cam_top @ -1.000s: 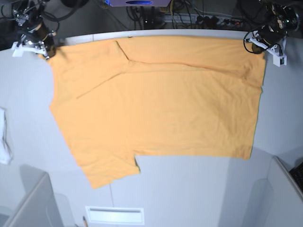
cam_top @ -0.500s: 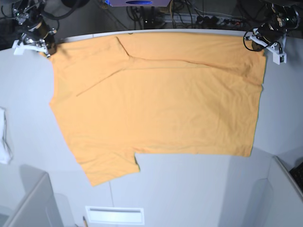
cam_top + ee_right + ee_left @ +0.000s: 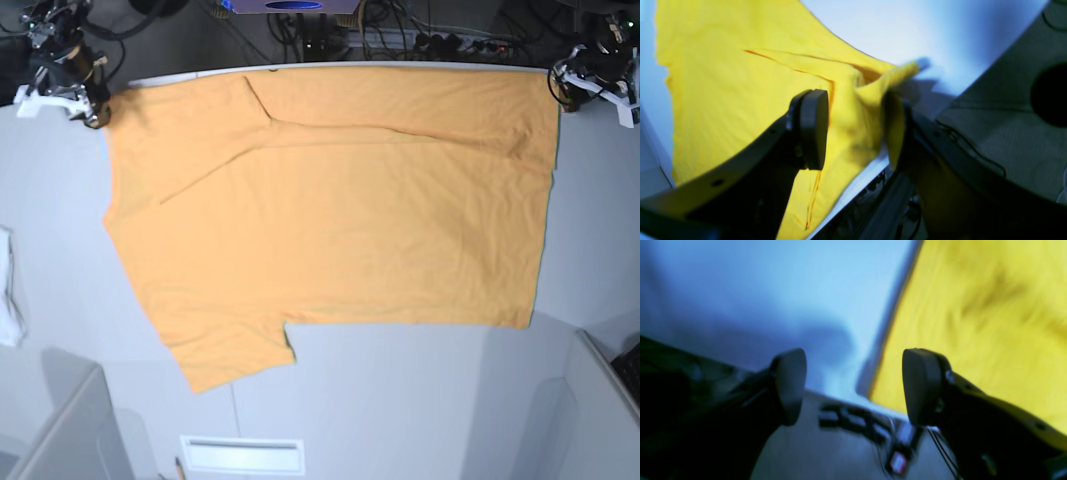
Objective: Fold the T-shirt properly
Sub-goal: 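Drag the shirt with both grippers back toward the robot, then release and move the right gripper to the hem corner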
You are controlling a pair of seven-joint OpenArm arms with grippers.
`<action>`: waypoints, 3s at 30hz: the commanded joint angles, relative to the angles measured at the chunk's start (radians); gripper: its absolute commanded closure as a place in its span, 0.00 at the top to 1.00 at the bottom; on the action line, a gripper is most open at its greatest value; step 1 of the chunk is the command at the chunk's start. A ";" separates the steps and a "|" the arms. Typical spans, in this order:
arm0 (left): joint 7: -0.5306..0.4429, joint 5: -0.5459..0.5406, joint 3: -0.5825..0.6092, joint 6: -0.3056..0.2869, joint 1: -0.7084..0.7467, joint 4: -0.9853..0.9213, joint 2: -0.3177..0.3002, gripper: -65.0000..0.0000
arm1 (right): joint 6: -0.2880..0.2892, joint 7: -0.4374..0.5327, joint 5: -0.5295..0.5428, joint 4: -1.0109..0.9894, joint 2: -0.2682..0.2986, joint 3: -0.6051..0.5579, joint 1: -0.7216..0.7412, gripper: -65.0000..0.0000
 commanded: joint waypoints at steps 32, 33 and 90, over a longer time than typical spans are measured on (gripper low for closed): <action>0.042 -0.003 -0.043 -0.003 -0.078 0.105 -0.061 0.00 | 0.031 0.124 0.003 -0.845 0.429 -0.485 0.976 0.42; 0.048 -0.003 -0.045 -0.003 -0.082 0.105 -0.061 0.00 | 0.063 0.166 0.003 -0.928 0.443 -0.546 1.028 0.44; 0.055 0.013 0.041 0.003 -0.185 0.061 -0.128 0.00 | 0.451 0.635 0.005 -1.702 0.295 -1.318 1.381 0.00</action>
